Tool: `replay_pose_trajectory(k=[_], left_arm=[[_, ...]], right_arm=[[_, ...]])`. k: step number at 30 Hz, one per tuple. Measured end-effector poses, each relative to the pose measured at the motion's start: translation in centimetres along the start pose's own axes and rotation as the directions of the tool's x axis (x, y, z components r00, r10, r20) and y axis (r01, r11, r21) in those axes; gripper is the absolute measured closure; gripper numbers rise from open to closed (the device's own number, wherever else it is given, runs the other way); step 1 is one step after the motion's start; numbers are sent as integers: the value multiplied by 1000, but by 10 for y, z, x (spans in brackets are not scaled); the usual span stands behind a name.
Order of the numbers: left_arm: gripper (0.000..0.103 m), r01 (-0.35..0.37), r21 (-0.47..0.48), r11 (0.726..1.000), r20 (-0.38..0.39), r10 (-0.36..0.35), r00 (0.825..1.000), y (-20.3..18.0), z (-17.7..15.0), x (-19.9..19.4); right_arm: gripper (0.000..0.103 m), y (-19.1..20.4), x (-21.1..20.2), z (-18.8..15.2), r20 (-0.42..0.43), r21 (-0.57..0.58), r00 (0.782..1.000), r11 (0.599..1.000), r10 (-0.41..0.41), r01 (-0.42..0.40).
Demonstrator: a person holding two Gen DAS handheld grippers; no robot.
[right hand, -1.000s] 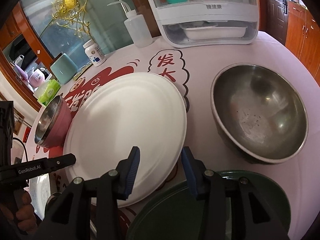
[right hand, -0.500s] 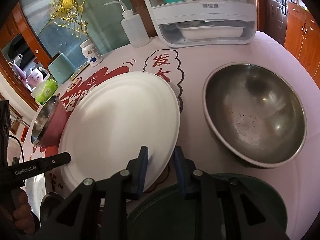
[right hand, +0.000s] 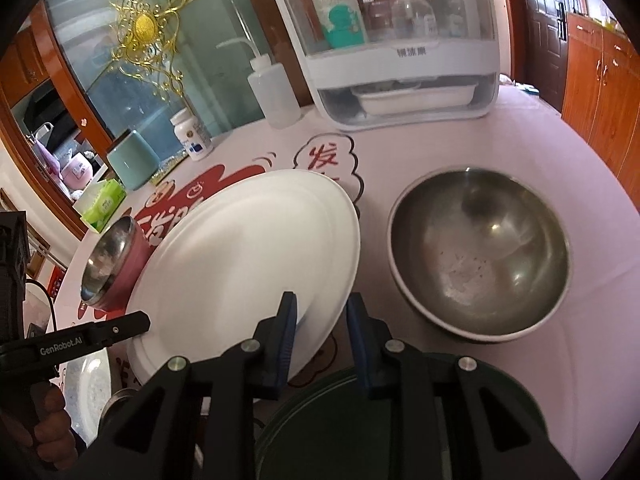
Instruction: Organize plates and bowls
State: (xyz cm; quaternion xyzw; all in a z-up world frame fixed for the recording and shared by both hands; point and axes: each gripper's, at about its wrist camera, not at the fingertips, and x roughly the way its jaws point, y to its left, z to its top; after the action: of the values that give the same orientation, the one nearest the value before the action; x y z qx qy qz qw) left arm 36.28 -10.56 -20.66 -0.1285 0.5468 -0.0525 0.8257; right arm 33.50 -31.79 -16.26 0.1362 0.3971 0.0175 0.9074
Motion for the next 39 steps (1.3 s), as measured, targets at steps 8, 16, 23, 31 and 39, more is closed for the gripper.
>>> replay_pose_trajectory(k=[8, 16, 23, 31, 39], left_arm=[[79, 28, 19, 999, 43, -29, 999, -8, -2, -19], [79, 35, 35, 999, 80, -38, 996, -12, -5, -45], [79, 36, 58, 998, 121, -43, 992, -18, -16, -78], [79, 33, 88, 996, 175, -48, 983, -20, -32, -123], [78, 37, 98, 994, 222, -58, 973, -18, -55, -166]], right_arm=[[78, -1, -21, 5, 48, -3, 999, 1000, 5, -5], [78, 5, -42, 9, 83, -3, 996, 1000, 20, -20], [78, 11, -70, 9, 111, 2, 993, 999, 35, -35], [78, 20, -109, 0, 147, -6, 987, 998, 61, -61], [78, 31, -150, -13, 186, -6, 979, 997, 80, -80]])
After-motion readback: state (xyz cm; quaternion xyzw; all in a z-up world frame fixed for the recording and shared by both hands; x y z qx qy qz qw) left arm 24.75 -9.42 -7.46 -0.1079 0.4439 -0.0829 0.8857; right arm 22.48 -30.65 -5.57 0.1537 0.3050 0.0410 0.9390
